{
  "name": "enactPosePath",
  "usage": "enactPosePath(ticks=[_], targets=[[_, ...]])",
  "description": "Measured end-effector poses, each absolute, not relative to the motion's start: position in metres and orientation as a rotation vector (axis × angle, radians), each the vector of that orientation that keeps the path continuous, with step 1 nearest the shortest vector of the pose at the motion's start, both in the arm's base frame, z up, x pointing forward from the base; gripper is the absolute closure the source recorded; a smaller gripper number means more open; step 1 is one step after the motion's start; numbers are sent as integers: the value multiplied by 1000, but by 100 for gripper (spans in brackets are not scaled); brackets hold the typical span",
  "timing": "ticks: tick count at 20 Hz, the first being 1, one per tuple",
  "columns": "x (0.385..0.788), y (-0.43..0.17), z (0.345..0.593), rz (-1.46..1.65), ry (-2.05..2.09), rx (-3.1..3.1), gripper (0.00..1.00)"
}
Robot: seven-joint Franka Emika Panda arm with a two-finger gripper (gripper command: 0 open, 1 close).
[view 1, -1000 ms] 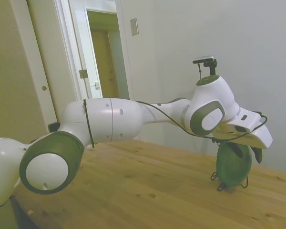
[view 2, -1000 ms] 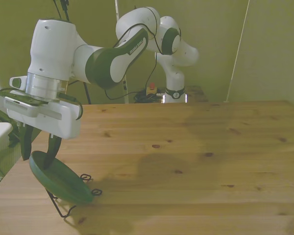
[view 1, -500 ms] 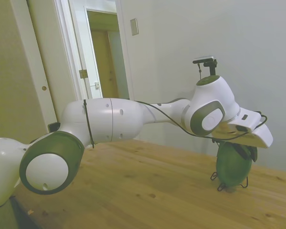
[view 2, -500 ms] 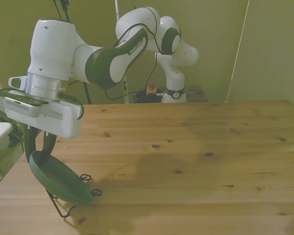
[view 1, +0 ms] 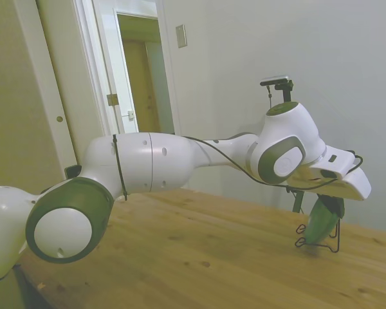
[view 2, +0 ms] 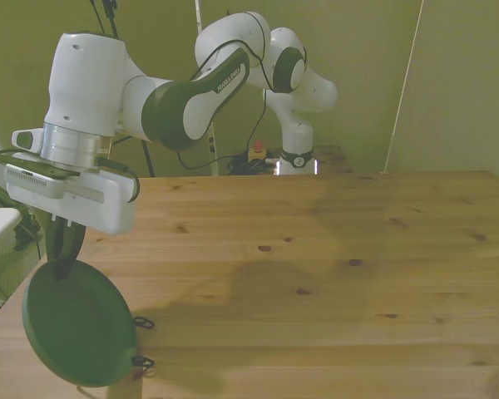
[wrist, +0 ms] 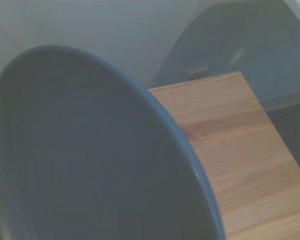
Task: Unload the plate
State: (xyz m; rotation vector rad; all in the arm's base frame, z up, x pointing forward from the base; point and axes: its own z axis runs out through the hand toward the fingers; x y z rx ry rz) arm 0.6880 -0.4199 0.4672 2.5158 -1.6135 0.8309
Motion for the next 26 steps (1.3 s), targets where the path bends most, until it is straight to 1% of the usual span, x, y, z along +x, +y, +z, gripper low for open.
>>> enactPosePath(ticks=[4, 10, 12, 15, 19, 21, 23, 26], targets=[[690, -416, 469, 835, -1591, 2529, 100], [694, -406, 484, 870, -1566, 2540, 100], [695, -404, 495, 896, -1559, 2538, 100], [697, -393, 520, 932, -1543, 2553, 100], [702, -356, 558, 911, -1535, 2650, 100], [702, -337, 572, 868, -1548, 2718, 100], [702, -320, 577, 811, -1554, 2775, 100], [706, -293, 575, 697, -1552, 2859, 100]])
